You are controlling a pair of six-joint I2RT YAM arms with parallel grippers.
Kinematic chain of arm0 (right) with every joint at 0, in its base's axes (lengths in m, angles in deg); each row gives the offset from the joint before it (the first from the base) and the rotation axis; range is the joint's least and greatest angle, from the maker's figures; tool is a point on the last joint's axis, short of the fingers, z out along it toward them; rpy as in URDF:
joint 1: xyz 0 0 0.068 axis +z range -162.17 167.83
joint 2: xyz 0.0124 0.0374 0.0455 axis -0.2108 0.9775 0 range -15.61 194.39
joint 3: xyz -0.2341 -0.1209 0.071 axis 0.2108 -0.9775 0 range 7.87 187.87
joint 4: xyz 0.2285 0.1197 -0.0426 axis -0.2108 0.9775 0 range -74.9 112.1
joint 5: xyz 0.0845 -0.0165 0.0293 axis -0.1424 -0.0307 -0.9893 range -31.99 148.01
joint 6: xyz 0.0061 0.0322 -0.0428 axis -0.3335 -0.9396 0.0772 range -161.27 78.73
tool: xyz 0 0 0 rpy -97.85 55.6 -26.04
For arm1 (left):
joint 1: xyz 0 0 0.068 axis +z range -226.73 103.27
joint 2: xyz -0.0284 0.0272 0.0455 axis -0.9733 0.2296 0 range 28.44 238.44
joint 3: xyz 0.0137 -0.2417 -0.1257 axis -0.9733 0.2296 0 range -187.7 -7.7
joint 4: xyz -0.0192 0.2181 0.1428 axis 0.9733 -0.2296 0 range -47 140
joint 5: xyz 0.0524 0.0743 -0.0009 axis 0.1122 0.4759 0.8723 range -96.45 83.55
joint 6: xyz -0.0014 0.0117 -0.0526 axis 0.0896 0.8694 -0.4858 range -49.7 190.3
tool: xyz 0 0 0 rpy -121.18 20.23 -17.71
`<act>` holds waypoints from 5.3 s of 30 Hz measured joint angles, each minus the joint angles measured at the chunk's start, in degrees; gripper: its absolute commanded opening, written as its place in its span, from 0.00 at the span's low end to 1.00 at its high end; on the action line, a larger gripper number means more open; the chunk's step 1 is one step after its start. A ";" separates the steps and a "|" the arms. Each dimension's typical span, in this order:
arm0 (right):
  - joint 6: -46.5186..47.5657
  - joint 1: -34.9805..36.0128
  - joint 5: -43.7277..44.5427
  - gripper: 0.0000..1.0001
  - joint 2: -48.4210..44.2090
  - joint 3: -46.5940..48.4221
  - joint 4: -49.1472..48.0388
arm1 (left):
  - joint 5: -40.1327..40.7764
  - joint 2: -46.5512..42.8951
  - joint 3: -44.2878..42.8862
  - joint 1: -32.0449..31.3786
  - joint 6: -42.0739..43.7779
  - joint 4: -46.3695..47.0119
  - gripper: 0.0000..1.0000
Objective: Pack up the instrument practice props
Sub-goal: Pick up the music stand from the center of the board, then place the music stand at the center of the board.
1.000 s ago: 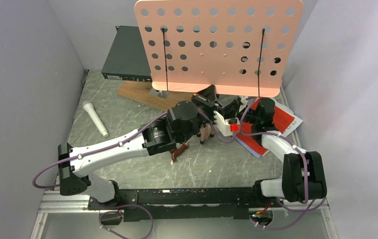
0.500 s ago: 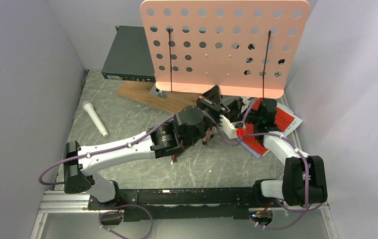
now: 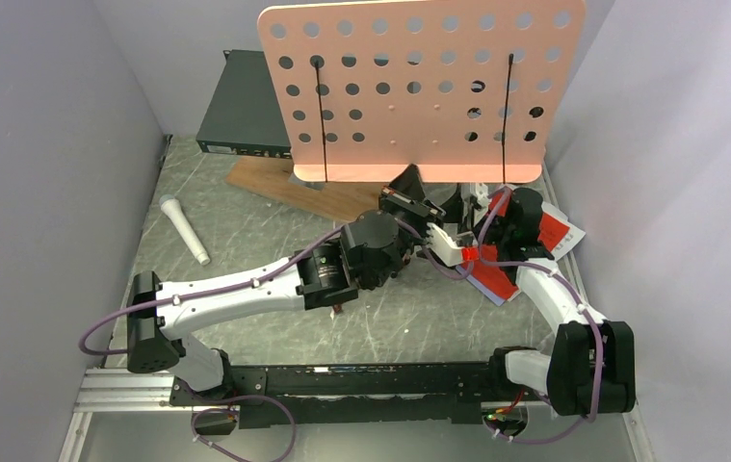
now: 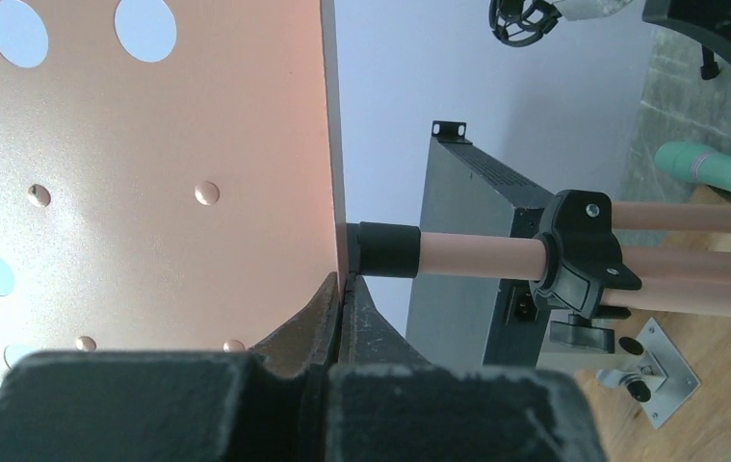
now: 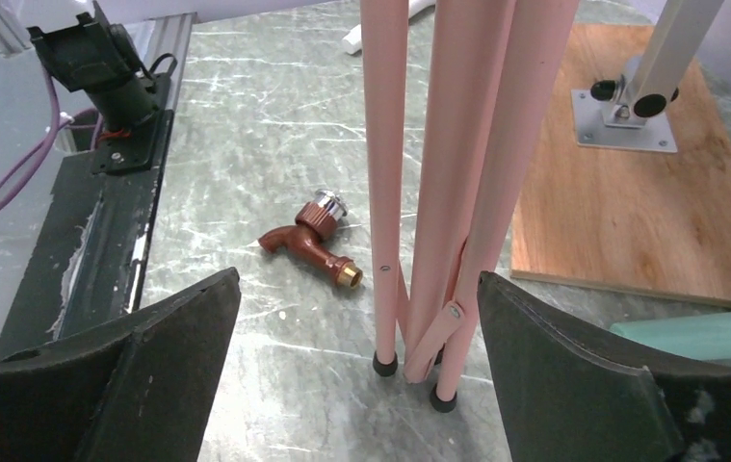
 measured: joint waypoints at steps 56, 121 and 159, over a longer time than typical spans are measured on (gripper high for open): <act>17.14 15.45 20.76 0.23 -3.50 11.23 29.18 | 41.42 -0.09 -5.14 -9.86 -18.86 11.98 0.00; 26.99 38.34 42.97 0.00 37.75 61.00 67.25 | 10.71 -33.29 15.45 32.13 -108.85 -56.81 0.00; 27.26 42.34 51.15 0.04 47.82 64.76 69.72 | -5.57 -34.14 30.58 49.66 -115.86 -53.05 0.00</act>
